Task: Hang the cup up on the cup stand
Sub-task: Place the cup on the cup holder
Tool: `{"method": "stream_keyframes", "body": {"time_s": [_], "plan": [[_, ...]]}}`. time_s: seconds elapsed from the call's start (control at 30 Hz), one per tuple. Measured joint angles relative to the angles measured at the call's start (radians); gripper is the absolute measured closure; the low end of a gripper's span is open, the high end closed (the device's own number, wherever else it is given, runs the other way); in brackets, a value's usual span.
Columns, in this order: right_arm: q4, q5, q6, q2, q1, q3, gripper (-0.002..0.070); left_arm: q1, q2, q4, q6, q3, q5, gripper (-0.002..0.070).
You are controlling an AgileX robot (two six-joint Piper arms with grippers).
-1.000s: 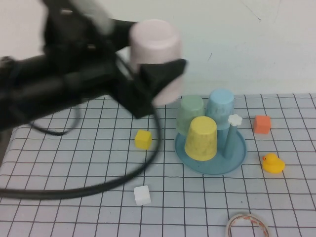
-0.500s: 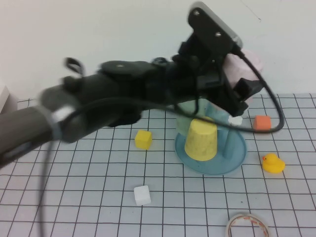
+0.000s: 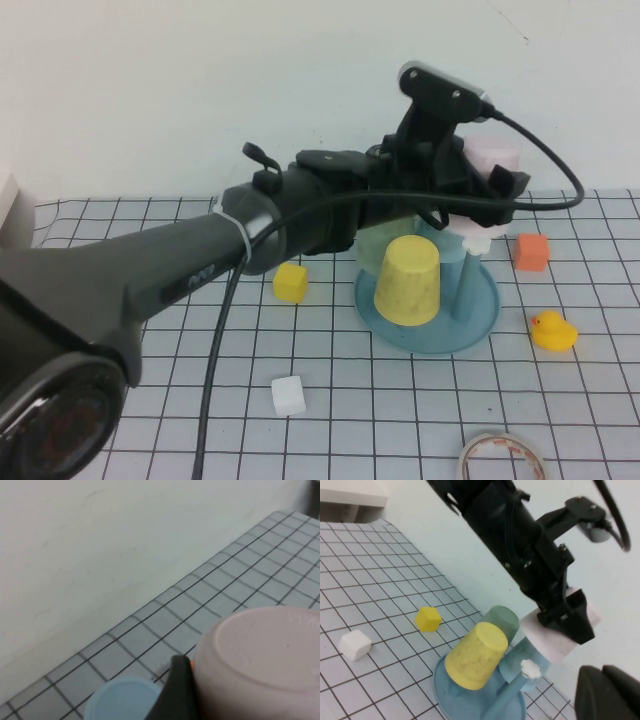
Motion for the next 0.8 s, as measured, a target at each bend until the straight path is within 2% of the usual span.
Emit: {"method": "stream_keyframes", "body": {"time_s": [0.8], "plan": [[0.0, 0.004, 0.0, 0.0, 0.0, 0.0, 0.0678, -0.027, 0.111, -0.004, -0.063, -0.006, -0.017, 0.0083]]}}
